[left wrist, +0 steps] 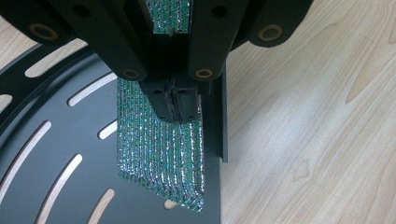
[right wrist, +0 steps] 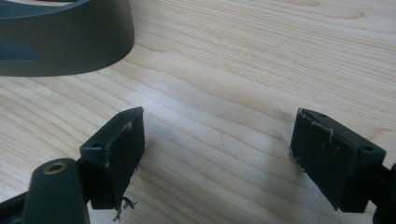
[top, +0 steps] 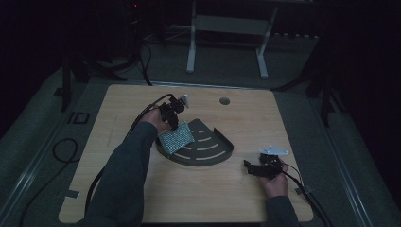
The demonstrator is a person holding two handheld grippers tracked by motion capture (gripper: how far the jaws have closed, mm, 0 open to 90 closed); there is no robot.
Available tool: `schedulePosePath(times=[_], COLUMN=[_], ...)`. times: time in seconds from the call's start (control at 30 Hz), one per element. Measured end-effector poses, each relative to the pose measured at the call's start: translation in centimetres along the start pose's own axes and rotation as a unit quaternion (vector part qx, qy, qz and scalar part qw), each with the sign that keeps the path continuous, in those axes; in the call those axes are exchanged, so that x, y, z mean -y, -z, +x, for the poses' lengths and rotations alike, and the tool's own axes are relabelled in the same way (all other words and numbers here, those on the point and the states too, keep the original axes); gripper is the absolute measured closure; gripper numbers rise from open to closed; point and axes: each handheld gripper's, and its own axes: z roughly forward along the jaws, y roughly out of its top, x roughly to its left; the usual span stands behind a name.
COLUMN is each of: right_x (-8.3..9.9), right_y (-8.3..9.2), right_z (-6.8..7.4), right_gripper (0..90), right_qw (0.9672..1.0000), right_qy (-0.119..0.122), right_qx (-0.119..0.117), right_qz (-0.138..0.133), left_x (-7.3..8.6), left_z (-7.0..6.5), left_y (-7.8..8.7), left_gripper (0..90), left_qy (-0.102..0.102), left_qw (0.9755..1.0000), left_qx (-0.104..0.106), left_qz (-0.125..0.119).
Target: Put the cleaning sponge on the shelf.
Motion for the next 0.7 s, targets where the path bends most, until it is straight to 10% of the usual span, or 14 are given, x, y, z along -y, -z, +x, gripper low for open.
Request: schedulePosePath(times=[0.7], right_x=[0.0], right_y=[0.0], right_z=[0.0], right_gripper=[17.5], right_qw=[1.0], right_qy=[0.0], right_qx=[0.0], right_qz=[0.0], left_x=[-0.06], left_z=[-0.34], left_y=[-0.93], left_gripper=[88.9], left_qy=[-0.005], left_qw=[0.9996], left_qx=[-0.023], left_qz=[0.015])
